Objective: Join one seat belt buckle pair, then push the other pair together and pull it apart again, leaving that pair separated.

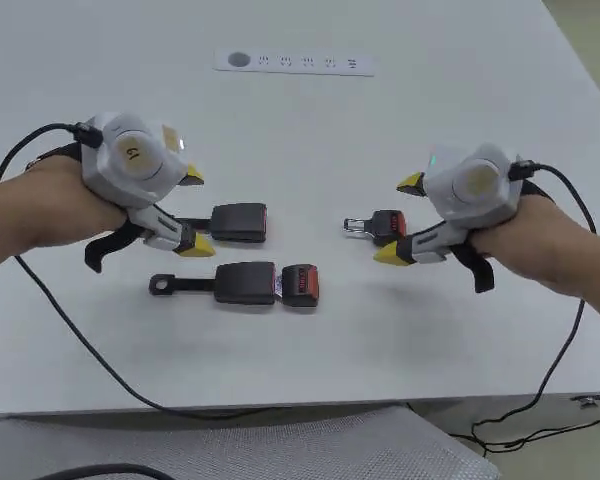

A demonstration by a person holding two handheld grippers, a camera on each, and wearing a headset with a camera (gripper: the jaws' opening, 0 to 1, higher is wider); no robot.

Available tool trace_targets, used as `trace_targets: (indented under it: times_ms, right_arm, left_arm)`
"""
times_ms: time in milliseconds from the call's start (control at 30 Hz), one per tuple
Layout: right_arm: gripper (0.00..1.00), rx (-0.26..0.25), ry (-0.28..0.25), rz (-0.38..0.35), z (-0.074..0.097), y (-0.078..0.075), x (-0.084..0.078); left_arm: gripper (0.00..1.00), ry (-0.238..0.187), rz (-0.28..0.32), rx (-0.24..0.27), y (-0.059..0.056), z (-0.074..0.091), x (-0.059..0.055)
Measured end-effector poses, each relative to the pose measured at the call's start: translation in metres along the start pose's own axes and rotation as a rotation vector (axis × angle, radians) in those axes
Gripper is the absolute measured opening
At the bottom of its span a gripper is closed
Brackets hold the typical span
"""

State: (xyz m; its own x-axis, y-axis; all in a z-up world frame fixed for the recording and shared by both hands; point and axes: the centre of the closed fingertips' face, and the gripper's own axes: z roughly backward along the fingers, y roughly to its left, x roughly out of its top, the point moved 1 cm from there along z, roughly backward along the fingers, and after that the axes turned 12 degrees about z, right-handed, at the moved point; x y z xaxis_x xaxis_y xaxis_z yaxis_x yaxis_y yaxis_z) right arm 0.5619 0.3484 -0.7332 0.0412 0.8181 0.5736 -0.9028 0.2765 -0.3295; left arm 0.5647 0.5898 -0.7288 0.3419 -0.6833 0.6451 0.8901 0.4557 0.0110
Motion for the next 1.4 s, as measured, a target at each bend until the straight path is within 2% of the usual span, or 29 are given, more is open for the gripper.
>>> trace_targets:
  times_ms: [33,100,200,267,333,433,600,767,900,1067,1400]
  right_arm:
    - [0.76,-0.028,-0.004,-0.016,0.002,0.000,0.000]
    - [0.79,-0.023,-0.026,-0.043,0.010,0.010,0.006]
    - [0.80,-0.037,-0.043,-0.075,0.017,0.018,0.008]
    - [0.82,-0.052,-0.043,-0.090,0.020,0.021,0.005]
    - [0.83,-0.062,-0.043,-0.119,0.021,0.025,-0.001]
    - [0.85,-0.063,-0.032,-0.138,0.022,0.032,-0.008]
    - [0.86,-0.089,-0.029,-0.172,0.035,0.037,-0.012]
    - [0.91,-0.110,-0.057,-0.216,0.042,0.044,-0.008]
    - [0.97,-0.129,-0.088,-0.248,0.049,0.052,0.003]
    - [0.99,-0.135,-0.094,-0.283,0.049,0.056,0.005]
    - [0.99,-0.126,-0.090,-0.281,0.048,0.062,0.004]
  left_arm:
    - [0.63,-0.044,0.025,0.001,-0.004,0.008,0.002]
    - [0.64,-0.070,0.078,0.008,-0.010,0.018,-0.006]
    - [0.66,-0.062,0.094,0.034,-0.017,0.032,-0.019]
    - [0.70,-0.083,0.146,0.059,-0.017,0.039,-0.027]
    - [0.77,-0.082,0.188,0.067,-0.020,0.044,-0.037]
    - [0.81,-0.086,0.195,0.081,-0.024,0.051,-0.047]
    - [0.87,-0.119,0.249,0.106,-0.031,0.061,-0.055]
    - [0.93,-0.142,0.291,0.127,-0.034,0.067,-0.060]
    - [1.00,-0.160,0.321,0.154,-0.033,0.075,-0.064]
    - [1.00,-0.163,0.347,0.166,-0.035,0.082,-0.067]
    - [1.00,-0.167,0.359,0.173,-0.036,0.084,-0.073]
